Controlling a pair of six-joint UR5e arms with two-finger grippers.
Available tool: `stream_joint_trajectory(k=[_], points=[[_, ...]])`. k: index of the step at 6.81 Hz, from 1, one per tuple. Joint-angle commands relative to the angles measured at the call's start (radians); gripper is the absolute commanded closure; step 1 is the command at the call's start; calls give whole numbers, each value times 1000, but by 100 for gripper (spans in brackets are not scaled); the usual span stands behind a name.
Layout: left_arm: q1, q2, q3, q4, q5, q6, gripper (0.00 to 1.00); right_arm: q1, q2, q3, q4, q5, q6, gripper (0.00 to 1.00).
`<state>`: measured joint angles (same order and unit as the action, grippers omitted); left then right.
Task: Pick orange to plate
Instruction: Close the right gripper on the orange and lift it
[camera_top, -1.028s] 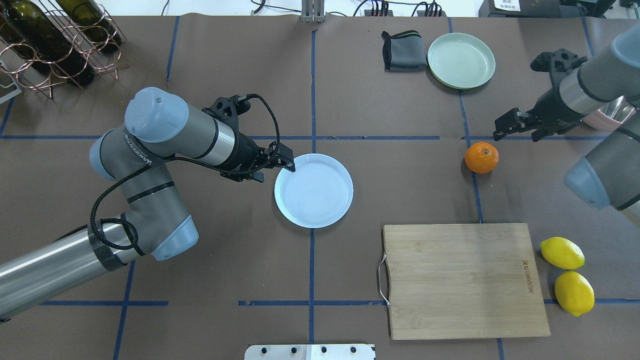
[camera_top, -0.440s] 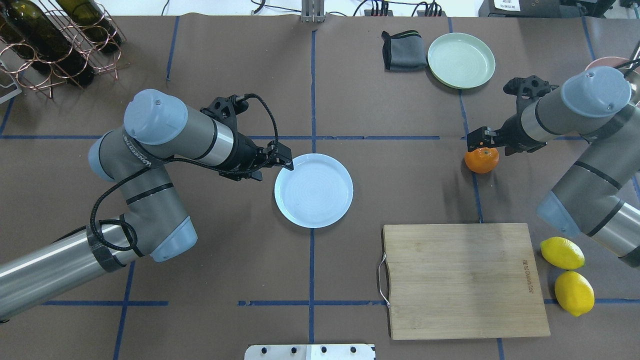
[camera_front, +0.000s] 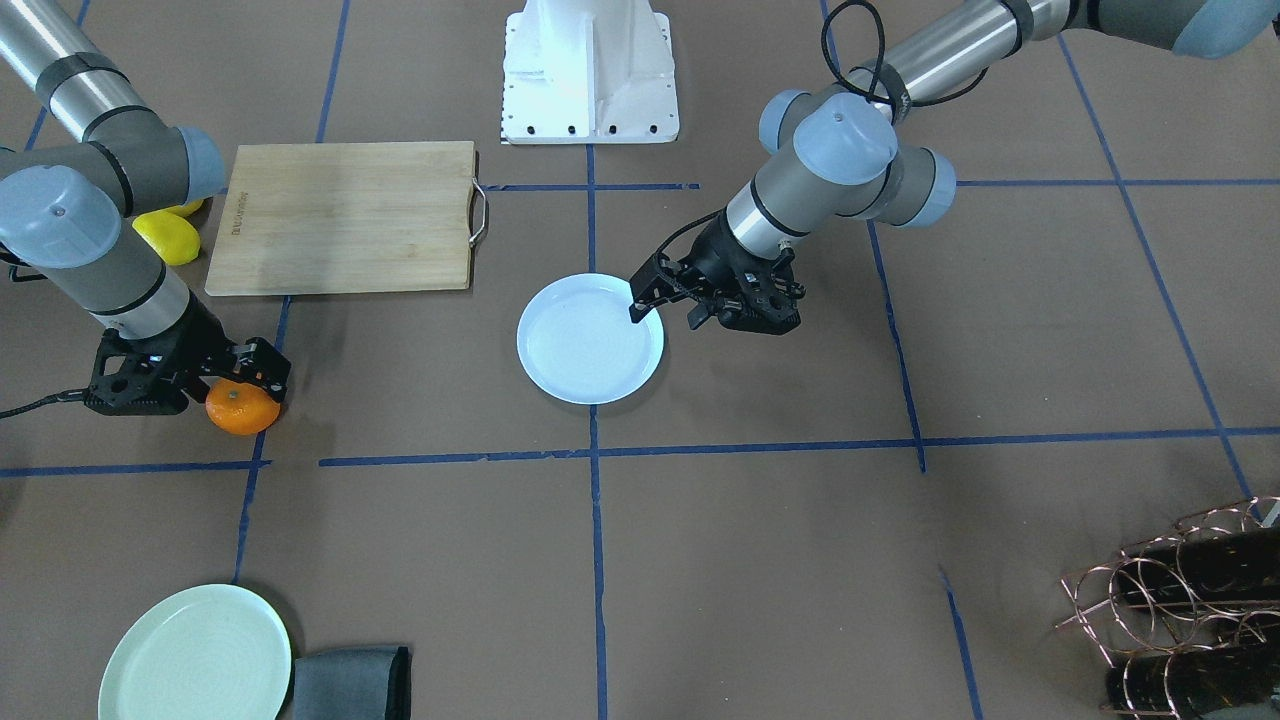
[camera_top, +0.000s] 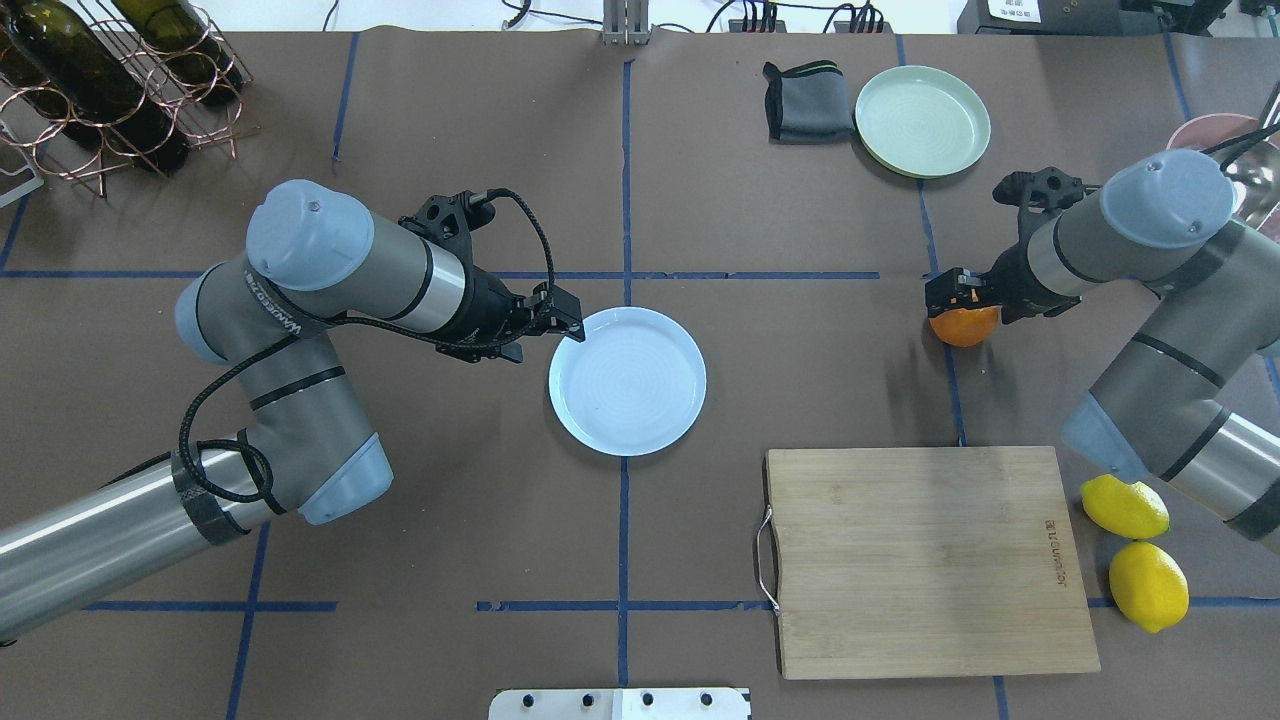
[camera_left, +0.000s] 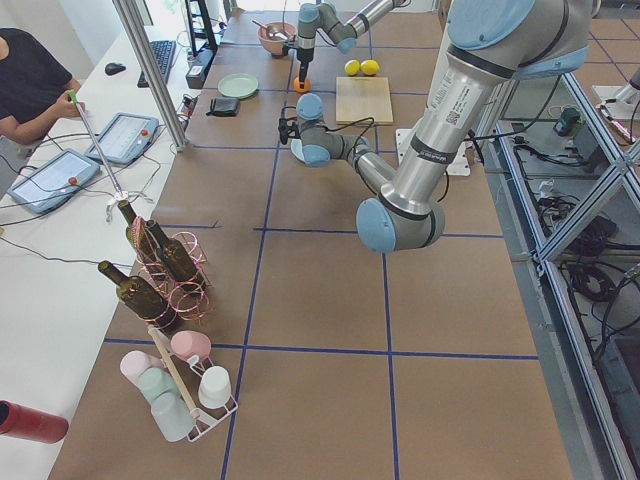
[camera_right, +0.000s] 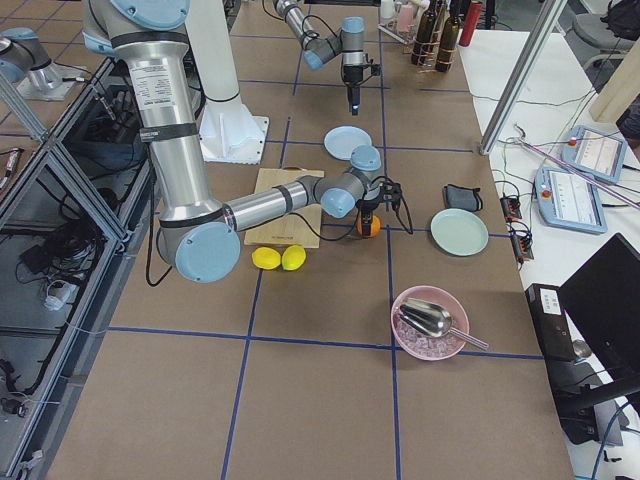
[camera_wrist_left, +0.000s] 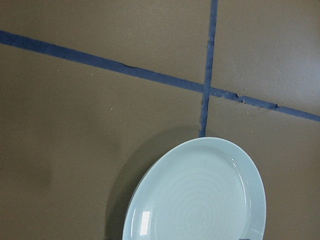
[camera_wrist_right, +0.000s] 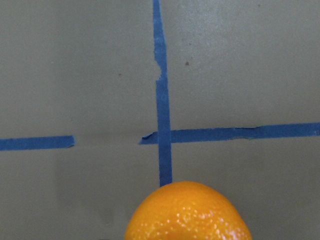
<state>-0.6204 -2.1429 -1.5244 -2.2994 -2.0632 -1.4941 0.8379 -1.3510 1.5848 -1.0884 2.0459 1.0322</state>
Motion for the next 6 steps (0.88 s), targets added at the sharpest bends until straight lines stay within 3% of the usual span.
stream_joint_trajectory(k=[1, 2, 3, 4, 6], points=[[1, 8, -10, 0, 0, 2, 13, -9, 7, -17, 1, -10, -3, 0], [1, 8, -11, 0, 0, 0, 13, -10, 13, -19, 1, -10, 5, 22], [-1, 8, -19, 0, 0, 0, 13, -8, 15, -14, 1, -10, 5, 86], [-4, 9, -46, 0, 2, 0, 13, -8, 30, 0, 1, -4, 8, 100], [-62, 91, -220, 0, 0, 0, 12, -40, 132, 73, -14, 2, 105, 100]])
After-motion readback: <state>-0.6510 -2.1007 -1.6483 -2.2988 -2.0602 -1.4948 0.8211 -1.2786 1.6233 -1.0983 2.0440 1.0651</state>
